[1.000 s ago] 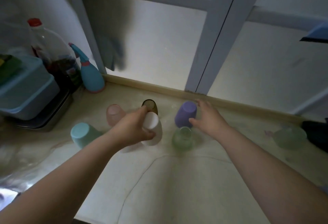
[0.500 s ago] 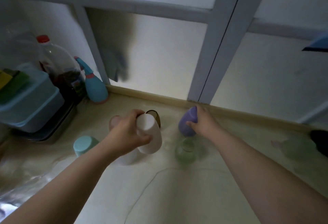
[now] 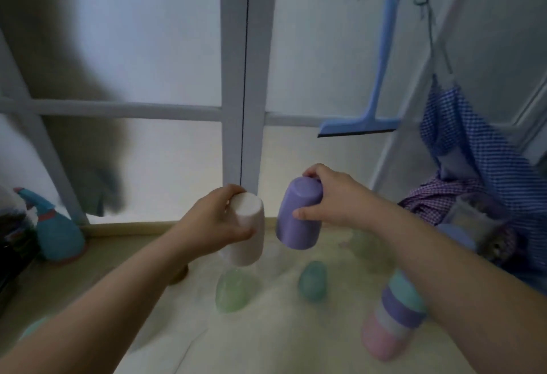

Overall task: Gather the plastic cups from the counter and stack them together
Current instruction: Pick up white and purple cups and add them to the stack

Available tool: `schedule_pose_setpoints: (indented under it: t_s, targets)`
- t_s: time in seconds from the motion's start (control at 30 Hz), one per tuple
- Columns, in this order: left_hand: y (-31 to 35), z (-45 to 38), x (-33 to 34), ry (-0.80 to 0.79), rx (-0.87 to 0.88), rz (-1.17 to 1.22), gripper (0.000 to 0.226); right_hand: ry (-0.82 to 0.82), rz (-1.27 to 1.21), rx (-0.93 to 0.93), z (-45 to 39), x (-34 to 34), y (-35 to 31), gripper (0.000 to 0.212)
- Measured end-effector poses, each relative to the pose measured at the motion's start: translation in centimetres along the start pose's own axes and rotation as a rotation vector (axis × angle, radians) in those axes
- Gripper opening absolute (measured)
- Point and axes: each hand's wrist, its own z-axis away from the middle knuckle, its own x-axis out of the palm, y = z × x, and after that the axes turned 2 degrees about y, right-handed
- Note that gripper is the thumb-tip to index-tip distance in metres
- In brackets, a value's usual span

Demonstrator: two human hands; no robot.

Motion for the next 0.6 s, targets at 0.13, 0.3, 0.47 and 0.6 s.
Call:
schedule_pose_setpoints:
  t_s: [0.13,0.3,0.47,0.6]
  targets:
    - [5.3,0.7,1.4,0.018,0.101,0.025,0.059,0.107,-0.077,-0.015,4.2,-5.7,1.4,0.056]
    - [12.1,1.9,4.4,0.063,0.128,0.113,0.058,0.285,-0.143,-0.025,9.2,-11.6,4.7,0.063]
    - [16.7,3.2,7.3,0.087,0.149,0.166,0.058,0.338,-0.165,-0.003,12.7,-14.9,8.9,0.069]
    - [18.4,3.6,8.8,0.099,0.121,0.202,0.059,0.327,-0.156,0.076,13.4,-15.0,11.5,0.074]
